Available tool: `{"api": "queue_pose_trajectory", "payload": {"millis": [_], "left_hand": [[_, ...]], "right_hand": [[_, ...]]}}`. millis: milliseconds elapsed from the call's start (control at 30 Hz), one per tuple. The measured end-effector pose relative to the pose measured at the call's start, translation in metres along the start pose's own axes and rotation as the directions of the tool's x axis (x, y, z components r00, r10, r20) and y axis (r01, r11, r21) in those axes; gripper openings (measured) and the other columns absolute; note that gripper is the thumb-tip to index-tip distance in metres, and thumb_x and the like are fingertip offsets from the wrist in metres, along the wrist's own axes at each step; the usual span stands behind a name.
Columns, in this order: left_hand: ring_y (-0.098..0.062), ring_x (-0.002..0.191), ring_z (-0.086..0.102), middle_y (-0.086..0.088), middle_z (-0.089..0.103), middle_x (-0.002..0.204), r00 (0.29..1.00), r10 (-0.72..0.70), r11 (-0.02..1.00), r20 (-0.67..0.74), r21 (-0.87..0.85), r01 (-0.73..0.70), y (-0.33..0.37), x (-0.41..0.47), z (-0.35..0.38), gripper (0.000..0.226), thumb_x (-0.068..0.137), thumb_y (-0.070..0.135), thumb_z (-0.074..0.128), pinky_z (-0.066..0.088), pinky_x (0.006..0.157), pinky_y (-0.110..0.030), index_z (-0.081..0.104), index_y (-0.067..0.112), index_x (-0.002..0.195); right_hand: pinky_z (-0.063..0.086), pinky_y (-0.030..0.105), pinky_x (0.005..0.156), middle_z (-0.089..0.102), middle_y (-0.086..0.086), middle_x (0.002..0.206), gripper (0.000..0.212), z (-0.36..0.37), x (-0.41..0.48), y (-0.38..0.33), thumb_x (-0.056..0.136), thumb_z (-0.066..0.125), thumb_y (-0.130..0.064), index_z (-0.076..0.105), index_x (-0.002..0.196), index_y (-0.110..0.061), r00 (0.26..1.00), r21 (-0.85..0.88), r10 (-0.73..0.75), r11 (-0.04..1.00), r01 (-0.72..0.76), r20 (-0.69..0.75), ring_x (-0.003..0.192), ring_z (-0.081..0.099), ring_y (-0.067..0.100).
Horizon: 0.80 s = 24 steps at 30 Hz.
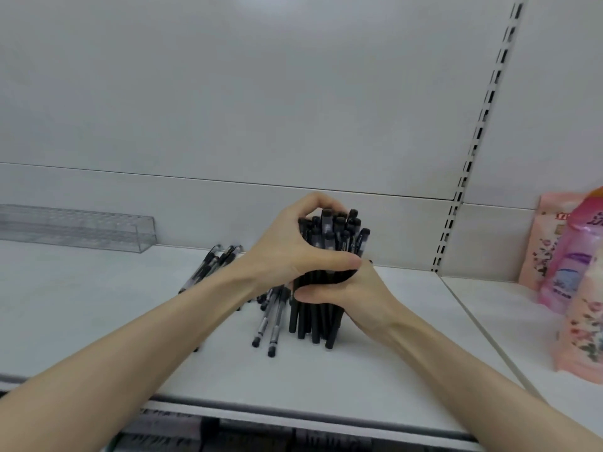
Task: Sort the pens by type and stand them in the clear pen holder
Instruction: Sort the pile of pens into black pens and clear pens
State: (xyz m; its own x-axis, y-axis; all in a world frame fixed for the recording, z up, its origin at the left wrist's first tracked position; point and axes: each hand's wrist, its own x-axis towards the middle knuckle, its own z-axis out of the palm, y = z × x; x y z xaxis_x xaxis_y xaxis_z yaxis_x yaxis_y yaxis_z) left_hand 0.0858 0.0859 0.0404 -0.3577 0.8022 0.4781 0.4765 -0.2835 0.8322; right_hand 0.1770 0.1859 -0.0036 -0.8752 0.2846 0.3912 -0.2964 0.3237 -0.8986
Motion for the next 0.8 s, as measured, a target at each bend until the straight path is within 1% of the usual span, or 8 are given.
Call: {"api": "queue_pose_trajectory", "payload": {"millis": [100,200,267,400,500,567,700,800], "left_hand": [[-0.007,0.073,0.065,0.006,0.066,0.088,1.0,0.017,1.0,-0.025,-0.001,-0.017,0.001,-0.004,0.001,0.053,0.065,-0.002,0.082,0.051,0.07,-0.017,0.061,0.019,0.109],[-0.005,0.077,0.066,0.006,0.069,0.087,0.996,0.005,1.0,-0.085,-0.001,-0.005,-0.002,-0.005,0.001,0.047,0.066,-0.003,0.081,0.051,0.072,-0.016,0.064,0.018,0.105],[-0.008,0.079,0.067,0.003,0.07,0.089,0.994,-0.015,1.0,-0.111,-0.004,0.015,-0.005,-0.002,-0.002,0.044,0.066,-0.002,0.081,0.054,0.074,-0.02,0.065,0.018,0.102],[-0.015,0.074,0.068,0.0,0.071,0.081,0.982,-0.121,0.982,-0.147,-0.161,0.097,-0.006,0.005,-0.018,0.038,0.067,-0.003,0.079,0.055,0.073,-0.029,0.067,0.017,0.098],[-0.017,0.075,0.067,-0.001,0.07,0.082,0.976,-0.157,0.967,-0.153,-0.225,0.121,0.001,0.009,-0.041,0.037,0.07,-0.003,0.077,0.056,0.076,-0.03,0.065,0.013,0.101],[-0.018,0.08,0.067,-0.003,0.069,0.086,0.976,-0.172,0.96,-0.132,-0.246,0.136,0.007,0.007,-0.064,0.041,0.068,0.004,0.078,0.055,0.079,-0.031,0.063,0.009,0.105],[-0.017,0.085,0.068,-0.005,0.07,0.09,0.975,-0.206,0.946,-0.081,-0.271,0.177,0.015,-0.015,-0.124,0.045,0.067,0.018,0.076,0.054,0.072,-0.025,0.061,0.008,0.109],[-0.021,0.094,0.068,-0.009,0.07,0.102,0.956,-0.235,0.951,-0.175,-0.246,0.189,0.013,-0.043,-0.175,0.056,0.069,0.022,0.081,0.054,0.084,-0.031,0.058,0.008,0.117]], "right_hand": [[0.055,0.032,0.078,0.071,0.008,0.084,0.02,0.003,0.001,0.002,0.066,0.071,0.006,0.069,0.084,-0.005,1.0,-0.039,0.008,0.999,-0.009,-0.004,0.085,0.069,0.018],[0.056,0.043,0.086,0.072,0.012,0.087,0.02,0.005,0.002,0.005,0.064,0.073,-0.002,0.069,0.084,-0.005,0.999,-0.059,0.05,0.997,-0.05,-0.008,0.09,0.07,0.025],[0.056,0.044,0.086,0.072,0.014,0.088,0.021,0.007,0.005,0.005,0.064,0.074,-0.002,0.07,0.084,-0.005,0.998,-0.041,0.066,0.997,-0.066,-0.006,0.09,0.07,0.027],[0.056,0.05,0.081,0.071,0.013,0.083,0.024,0.015,0.017,-0.001,0.06,0.076,-0.005,0.07,0.082,-0.009,0.991,0.025,0.13,0.991,-0.13,-0.01,0.084,0.07,0.031],[0.056,0.046,0.074,0.069,0.01,0.078,0.02,0.027,0.035,-0.014,0.063,0.077,-0.007,0.07,0.08,-0.015,0.986,0.063,0.157,0.985,-0.16,0.053,0.078,0.069,0.031],[0.055,0.044,0.071,0.067,0.009,0.077,0.02,0.04,0.049,-0.025,0.068,0.077,-0.004,0.068,0.082,-0.014,0.985,0.066,0.145,0.986,-0.152,0.093,0.076,0.067,0.029],[0.055,0.04,0.069,0.065,0.008,0.075,0.018,0.086,0.075,-0.042,0.077,0.07,0.005,0.063,0.088,-0.008,0.97,0.116,0.139,0.98,-0.164,0.199,0.073,0.067,0.026],[0.055,0.035,0.067,0.065,0.007,0.074,0.018,0.138,0.096,-0.048,0.078,0.069,0.006,0.062,0.088,-0.007,0.96,0.171,0.139,0.968,-0.184,0.242,0.07,0.068,0.025]]}}
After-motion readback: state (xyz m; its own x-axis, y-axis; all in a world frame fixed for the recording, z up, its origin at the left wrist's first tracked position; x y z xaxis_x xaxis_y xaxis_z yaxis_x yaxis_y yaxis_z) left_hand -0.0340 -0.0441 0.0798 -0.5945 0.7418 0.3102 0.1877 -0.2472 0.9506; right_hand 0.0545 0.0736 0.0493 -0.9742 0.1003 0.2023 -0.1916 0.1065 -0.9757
